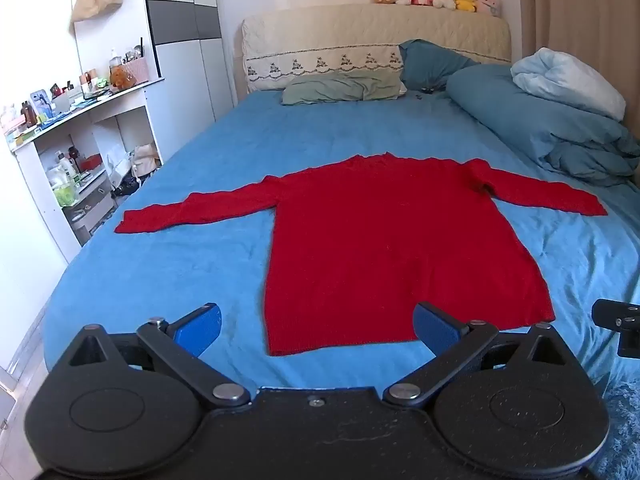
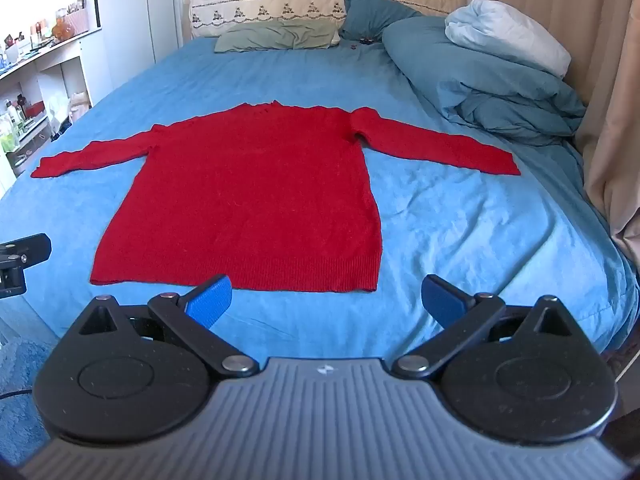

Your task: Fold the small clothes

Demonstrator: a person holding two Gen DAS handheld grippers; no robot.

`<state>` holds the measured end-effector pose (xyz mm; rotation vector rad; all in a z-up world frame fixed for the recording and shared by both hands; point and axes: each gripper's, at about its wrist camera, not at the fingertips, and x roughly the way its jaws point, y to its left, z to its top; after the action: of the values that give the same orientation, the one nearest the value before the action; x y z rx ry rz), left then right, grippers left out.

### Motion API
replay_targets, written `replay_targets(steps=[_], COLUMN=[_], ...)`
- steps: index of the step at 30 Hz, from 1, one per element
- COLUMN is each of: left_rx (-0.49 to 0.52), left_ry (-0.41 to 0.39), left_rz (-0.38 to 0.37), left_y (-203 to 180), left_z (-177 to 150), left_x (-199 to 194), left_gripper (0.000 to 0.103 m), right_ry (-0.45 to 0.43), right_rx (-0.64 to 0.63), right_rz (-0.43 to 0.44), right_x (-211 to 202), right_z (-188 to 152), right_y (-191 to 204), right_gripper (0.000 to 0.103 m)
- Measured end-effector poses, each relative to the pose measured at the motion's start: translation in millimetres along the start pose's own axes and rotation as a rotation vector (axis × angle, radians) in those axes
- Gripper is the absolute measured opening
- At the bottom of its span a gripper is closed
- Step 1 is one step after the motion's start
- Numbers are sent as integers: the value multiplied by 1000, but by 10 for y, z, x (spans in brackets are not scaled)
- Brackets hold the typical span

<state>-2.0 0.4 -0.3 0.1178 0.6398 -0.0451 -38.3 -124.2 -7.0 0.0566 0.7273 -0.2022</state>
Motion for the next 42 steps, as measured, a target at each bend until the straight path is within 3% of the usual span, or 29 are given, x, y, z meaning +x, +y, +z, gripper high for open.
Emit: replay_targets(steps=[42], left_rx=[-14], left_ry=[-13], left_rz=[-1], left_y=[25], left_z=[41], left_x=[-61], left_gripper=[103], right_ry=[10], right_rx=[13], right_rz=[14], right_x=[18], right_z=[0], right_y=[-9], right_gripper=[103])
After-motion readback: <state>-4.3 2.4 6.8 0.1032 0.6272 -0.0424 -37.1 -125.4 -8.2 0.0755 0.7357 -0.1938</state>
